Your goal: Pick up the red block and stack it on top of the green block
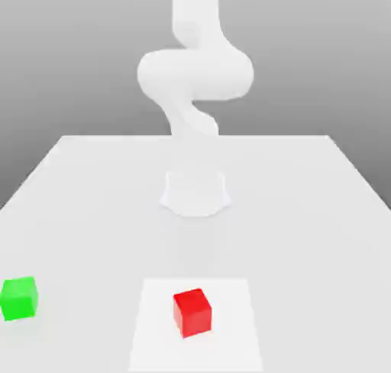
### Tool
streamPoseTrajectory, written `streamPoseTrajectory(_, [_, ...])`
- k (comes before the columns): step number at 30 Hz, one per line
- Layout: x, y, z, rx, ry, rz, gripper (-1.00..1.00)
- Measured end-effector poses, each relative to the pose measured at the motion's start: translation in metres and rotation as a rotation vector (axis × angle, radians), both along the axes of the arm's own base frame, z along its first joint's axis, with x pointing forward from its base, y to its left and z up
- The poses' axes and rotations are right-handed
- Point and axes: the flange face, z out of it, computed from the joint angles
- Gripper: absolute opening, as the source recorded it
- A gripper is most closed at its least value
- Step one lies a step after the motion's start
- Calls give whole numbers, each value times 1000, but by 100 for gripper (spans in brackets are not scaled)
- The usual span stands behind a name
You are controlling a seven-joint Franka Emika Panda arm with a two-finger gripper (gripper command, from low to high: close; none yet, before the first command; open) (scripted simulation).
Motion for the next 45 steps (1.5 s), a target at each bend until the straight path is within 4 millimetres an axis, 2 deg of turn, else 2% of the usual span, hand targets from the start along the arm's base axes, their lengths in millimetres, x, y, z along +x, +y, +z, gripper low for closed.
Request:
streamPoseTrajectory(2, [26, -1, -44, -14, 72, 30, 0])
streamPoseTrajectory(5, [53, -1, -109, -34, 173, 73, 0])
streamPoseTrajectory(10, [75, -1, -221, -65, 339, 146, 0])
streamPoseTrajectory(15, [70, -1, -330, -96, 503, 222, 0])
streamPoseTrajectory(20, [39, -3, -430, -125, 668, 299, 0])
streamPoseTrajectory(26, [30, -4, -504, -132, 707, 318, 0])
streamPoseTrajectory(27, [29, -4, -513, -131, 707, 318, -100])
streamPoseTrajectory(34, [29, -4, -515, -131, 708, 318, -100])
streamPoseTrajectory(39, [30, -3, -468, -131, 708, 319, -100])
streamPoseTrajectory(40, [30, -9, -460, -126, 709, 304, -100])
streamPoseTrajectory(41, [33, -32, -454, -106, 712, 252, -100])
streamPoseTrajectory(45, [33, -148, -439, -4, 720, -11, -100])
